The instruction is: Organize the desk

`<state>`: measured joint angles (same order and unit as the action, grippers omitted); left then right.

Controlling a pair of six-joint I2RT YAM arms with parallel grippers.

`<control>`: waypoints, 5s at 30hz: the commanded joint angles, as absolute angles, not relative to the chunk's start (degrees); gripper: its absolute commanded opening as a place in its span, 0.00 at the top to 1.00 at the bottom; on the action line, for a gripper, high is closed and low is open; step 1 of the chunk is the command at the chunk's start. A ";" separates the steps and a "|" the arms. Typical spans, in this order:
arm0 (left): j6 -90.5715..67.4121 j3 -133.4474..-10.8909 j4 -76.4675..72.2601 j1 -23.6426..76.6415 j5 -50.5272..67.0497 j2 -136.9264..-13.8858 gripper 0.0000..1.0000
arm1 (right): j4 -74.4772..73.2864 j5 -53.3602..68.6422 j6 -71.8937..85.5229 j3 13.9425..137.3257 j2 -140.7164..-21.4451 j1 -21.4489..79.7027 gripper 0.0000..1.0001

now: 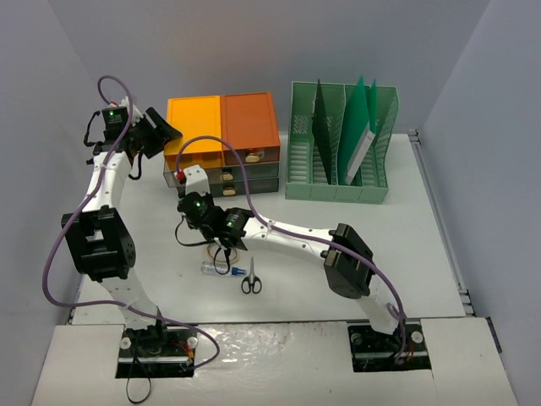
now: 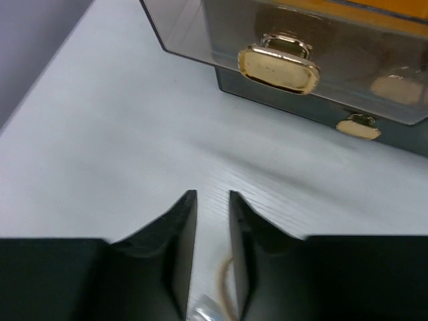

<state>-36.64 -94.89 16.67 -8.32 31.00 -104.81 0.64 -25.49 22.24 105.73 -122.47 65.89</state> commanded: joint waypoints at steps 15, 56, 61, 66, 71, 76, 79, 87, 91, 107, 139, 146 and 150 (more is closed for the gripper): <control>-33.93 -95.19 23.38 -7.29 29.17 -105.46 0.40 | -21.17 -17.09 35.57 82.49 -101.16 65.56 0.40; -33.25 -96.62 24.05 -7.47 29.27 -106.49 0.40 | -9.93 5.24 13.13 86.44 -118.47 66.80 0.46; -33.14 -96.94 24.17 -7.60 29.22 -106.79 0.40 | -9.93 5.80 13.10 88.42 -119.97 66.93 0.47; -33.22 -97.03 24.22 -7.83 29.27 -107.01 0.40 | -9.80 5.67 13.28 89.39 -121.47 67.33 0.48; -33.26 -97.12 24.21 -7.99 29.27 -107.10 0.40 | -9.72 5.93 13.71 90.14 -122.24 67.84 0.51; -33.31 -97.21 24.17 -8.17 29.32 -107.23 0.40 | -9.76 5.65 14.25 89.42 -121.67 67.99 0.84; -33.40 -97.12 24.10 -8.17 29.36 -107.15 0.40 | -9.83 3.53 14.66 89.22 -119.64 68.20 1.00; -33.49 -96.97 24.11 -8.35 29.36 -107.11 0.40 | -12.39 -2.84 14.76 93.46 -111.59 68.29 1.00; -33.49 -96.68 23.99 -8.35 29.18 -107.05 0.40 | -14.32 -8.43 13.62 98.43 -107.24 68.20 1.00; -33.48 -95.65 23.57 -8.10 29.34 -106.61 0.40 | -15.12 -13.57 -1.66 120.87 -113.52 62.32 1.00; -30.73 -96.69 26.86 -8.00 28.21 -104.92 0.40 | 7.42 3.30 -13.26 129.69 -128.94 49.43 1.00; -30.67 -96.58 26.62 -8.00 28.03 -105.12 0.40 | 7.56 6.56 -11.47 125.09 -127.94 49.39 1.00; -30.77 -96.43 26.54 -8.00 27.85 -105.04 0.40 | 7.31 7.49 -10.66 123.64 -127.27 49.39 1.00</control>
